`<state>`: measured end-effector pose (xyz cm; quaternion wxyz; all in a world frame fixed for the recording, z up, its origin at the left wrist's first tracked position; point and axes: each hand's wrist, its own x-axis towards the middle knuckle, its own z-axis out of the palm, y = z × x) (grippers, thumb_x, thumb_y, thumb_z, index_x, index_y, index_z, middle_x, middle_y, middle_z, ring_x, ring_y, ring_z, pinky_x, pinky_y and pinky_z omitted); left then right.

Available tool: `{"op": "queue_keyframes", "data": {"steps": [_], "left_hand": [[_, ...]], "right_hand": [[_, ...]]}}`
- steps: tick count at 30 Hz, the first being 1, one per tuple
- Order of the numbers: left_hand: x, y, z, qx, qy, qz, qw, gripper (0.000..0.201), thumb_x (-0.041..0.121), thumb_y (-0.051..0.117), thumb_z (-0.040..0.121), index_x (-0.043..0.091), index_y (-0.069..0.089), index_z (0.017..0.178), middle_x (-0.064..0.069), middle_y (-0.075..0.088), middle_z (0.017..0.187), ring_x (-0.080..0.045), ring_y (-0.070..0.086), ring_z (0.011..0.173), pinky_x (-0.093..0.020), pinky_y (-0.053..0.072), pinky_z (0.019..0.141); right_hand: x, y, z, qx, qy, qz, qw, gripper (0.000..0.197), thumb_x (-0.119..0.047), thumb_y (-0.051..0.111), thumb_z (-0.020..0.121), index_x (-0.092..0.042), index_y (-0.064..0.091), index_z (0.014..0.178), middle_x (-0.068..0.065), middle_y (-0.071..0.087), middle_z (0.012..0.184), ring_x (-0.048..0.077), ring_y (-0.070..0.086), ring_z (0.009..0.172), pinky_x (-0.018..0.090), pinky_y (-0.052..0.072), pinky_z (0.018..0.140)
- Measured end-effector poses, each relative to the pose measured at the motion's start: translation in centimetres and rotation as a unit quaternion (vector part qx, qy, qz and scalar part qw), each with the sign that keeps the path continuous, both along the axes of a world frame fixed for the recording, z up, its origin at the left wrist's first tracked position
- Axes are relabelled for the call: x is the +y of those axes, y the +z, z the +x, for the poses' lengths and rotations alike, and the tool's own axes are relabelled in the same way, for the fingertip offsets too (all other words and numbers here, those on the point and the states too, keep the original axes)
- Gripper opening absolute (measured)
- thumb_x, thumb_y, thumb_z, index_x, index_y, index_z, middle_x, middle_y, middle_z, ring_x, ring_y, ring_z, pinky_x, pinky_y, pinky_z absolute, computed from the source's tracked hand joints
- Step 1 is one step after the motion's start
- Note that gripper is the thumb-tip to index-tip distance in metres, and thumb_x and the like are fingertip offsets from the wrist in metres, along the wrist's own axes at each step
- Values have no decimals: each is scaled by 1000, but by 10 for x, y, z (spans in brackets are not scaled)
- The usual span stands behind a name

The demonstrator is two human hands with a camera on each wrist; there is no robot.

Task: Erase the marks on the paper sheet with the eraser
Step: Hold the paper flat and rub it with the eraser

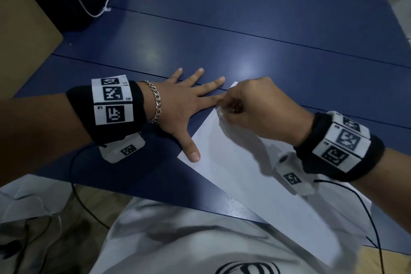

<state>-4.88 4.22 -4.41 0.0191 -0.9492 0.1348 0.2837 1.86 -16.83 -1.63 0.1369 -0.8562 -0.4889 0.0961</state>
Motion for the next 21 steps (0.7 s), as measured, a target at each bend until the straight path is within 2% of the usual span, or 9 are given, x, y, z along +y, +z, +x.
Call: {"op": "queue_keyframes", "data": {"steps": [2, 4, 6, 8, 11, 15, 16, 18, 21], "left_hand": [[1, -1, 0, -1, 0, -2, 1000, 155, 109, 60, 38, 59, -36, 149, 18, -46, 163, -37, -31, 157, -74, -6, 123], [1, 0, 0, 2, 4, -5, 1000, 157, 107, 62, 39, 57, -35, 152, 18, -45, 163, -37, -31, 157, -74, -6, 123], [0, 0, 0, 5, 5, -2, 1000, 158, 107, 63, 39, 56, -36, 152, 18, -45, 164, -37, -31, 157, -74, -6, 122], [0, -1, 1, 4, 3, 8, 1000, 158, 109, 60, 38, 55, -35, 151, 17, -46, 163, -37, -31, 157, -75, -4, 122], [0, -3, 2, 3, -2, 16, 1000, 158, 111, 57, 36, 54, -36, 151, 16, -47, 162, -37, -31, 157, -76, -3, 122], [0, -2, 1, 4, 4, 0, 1000, 159, 109, 60, 37, 56, -36, 151, 18, -45, 163, -37, -31, 157, -74, -6, 123], [0, -2, 1, 3, 3, 0, 1000, 159, 109, 60, 37, 56, -37, 150, 18, -45, 163, -37, -31, 157, -74, -6, 122], [0, -1, 1, 3, 2, 3, 1000, 158, 109, 60, 36, 57, -36, 150, 18, -45, 163, -37, -31, 157, -75, -5, 122], [-1, -1, 1, 2, -3, 13, 1000, 154, 111, 57, 37, 57, -36, 147, 17, -46, 163, -36, -30, 157, -75, -2, 123]], "right_hand": [[2, -1, -14, 3, 39, -18, 999, 13, -21, 62, 86, -18, 74, 81, -1, 72, 76, 23, 65, 69, 33, 51, 70], [0, 2, -32, 19, 105, -65, 992, 16, -30, 58, 81, -21, 71, 76, -3, 67, 70, 22, 61, 65, 39, 52, 66], [0, 4, -29, 30, 127, -100, 986, 18, -33, 57, 80, -22, 72, 76, -5, 66, 70, 21, 61, 65, 29, 49, 65], [3, 3, -7, 9, 84, -76, 994, 15, -25, 61, 82, -19, 73, 77, -5, 67, 71, 23, 61, 66, 14, 38, 63], [3, 2, 5, -25, 35, -41, 998, 12, -22, 64, 86, -20, 76, 83, -4, 67, 76, 24, 65, 71, 24, 36, 63], [-2, 5, -33, 26, 150, -101, 983, 24, -34, 49, 79, -22, 70, 75, -5, 66, 73, 22, 62, 67, 37, 51, 68], [-1, 7, -33, 37, 162, -120, 979, 26, -36, 50, 80, -23, 71, 78, -6, 66, 74, 21, 62, 69, 35, 52, 69], [2, 6, -15, 24, 132, -113, 985, 18, -29, 58, 82, -20, 74, 79, -7, 66, 72, 22, 61, 67, 16, 43, 66], [2, 5, 6, -22, 68, -50, 996, 11, -21, 65, 86, -19, 75, 82, -11, 56, 69, 19, 55, 63, 8, 30, 58]]}}
